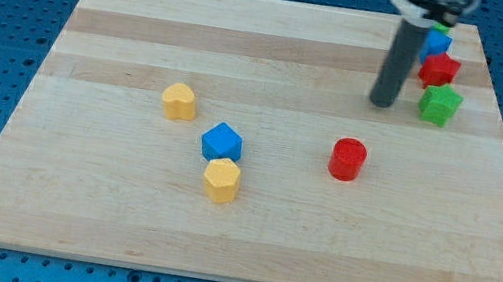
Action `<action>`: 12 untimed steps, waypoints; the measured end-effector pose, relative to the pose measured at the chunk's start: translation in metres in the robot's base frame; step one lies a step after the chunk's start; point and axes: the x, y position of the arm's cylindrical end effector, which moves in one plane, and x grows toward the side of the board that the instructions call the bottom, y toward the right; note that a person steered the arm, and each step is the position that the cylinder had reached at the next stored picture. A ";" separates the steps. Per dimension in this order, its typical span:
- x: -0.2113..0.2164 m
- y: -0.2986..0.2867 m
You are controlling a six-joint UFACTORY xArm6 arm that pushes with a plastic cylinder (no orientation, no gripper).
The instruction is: Move yellow heart to green star
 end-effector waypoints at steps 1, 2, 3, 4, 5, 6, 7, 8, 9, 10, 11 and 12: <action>0.000 -0.061; 0.000 -0.127; 0.000 -0.200; 0.002 -0.258; 0.021 -0.298; 0.045 -0.308; 0.055 -0.291; 0.068 -0.262; 0.069 -0.239; 0.058 -0.238; 0.049 -0.237; 0.046 -0.227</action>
